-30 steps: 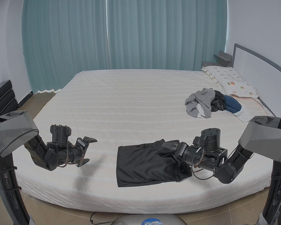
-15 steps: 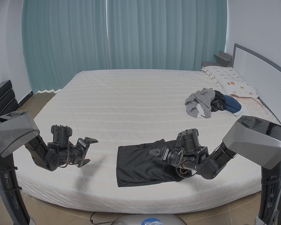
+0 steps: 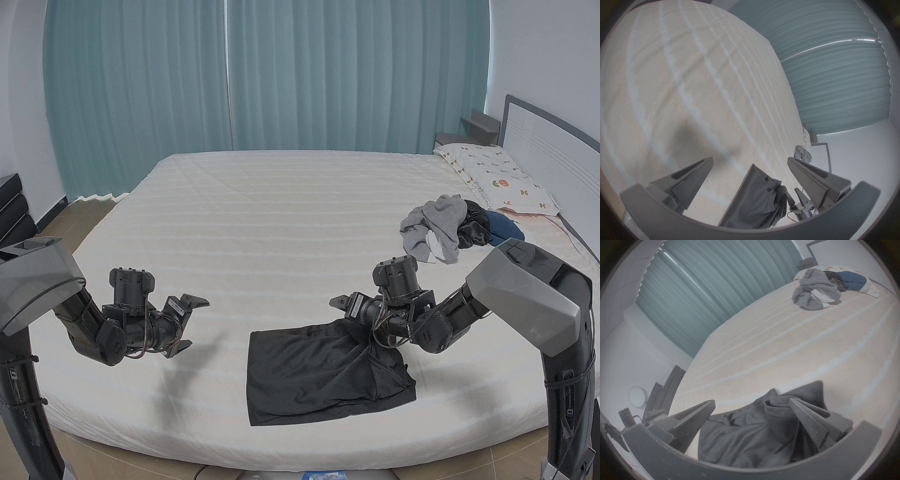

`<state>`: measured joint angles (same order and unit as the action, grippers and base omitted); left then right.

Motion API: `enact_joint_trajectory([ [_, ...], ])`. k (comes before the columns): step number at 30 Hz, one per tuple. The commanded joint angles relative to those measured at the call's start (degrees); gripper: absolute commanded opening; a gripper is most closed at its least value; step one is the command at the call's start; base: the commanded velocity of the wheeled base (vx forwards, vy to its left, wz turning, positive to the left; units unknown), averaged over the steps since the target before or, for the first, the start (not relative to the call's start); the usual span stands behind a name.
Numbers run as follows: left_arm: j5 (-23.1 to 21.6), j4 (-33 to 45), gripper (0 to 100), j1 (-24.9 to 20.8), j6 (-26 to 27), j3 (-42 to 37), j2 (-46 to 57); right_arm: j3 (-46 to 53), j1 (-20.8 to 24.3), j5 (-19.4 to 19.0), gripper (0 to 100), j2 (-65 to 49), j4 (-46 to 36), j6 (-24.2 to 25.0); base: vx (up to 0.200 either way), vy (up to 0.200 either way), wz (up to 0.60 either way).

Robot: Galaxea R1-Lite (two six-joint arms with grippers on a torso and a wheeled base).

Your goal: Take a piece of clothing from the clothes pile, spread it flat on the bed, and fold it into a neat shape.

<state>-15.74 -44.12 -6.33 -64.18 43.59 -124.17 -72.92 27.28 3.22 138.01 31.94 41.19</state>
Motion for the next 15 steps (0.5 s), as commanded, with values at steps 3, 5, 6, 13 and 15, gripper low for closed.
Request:
enact_joint_trajectory([
  [3, 0.01, 0.0, 100, 0.0, -0.06, 0.09, -0.19, 2.7, -3.55, -0.05, 100, -1.16, -1.27, 0.29, 0.0, 0.0, 0.0],
  [5, 0.01, 0.0, 100, 0.0, -0.06, 0.09, -0.19, 5.42, -4.78, -0.41, 100, -3.27, -1.27, 0.47, 0.0, 0.0, 0.0],
  [6, 0.01, 0.0, 100, 0.0, -0.06, 0.18, -0.19, 6.74, -5.31, -0.85, 100, -4.33, -0.83, 0.64, 0.0, 0.0, 0.0],
  [13, 0.09, 0.0, 100, -0.18, 0.02, 0.53, -0.54, 7.8, -7.07, -5.68, 100, -5.65, 2.16, 1.0, 0.0, 0.0, 0.0],
  [15, 0.09, 0.0, 100, -0.44, 0.02, 0.53, -0.63, 7.53, -6.89, -7.44, 100, -5.21, 3.48, 0.56, 0.0, 0.0, 0.0],
])
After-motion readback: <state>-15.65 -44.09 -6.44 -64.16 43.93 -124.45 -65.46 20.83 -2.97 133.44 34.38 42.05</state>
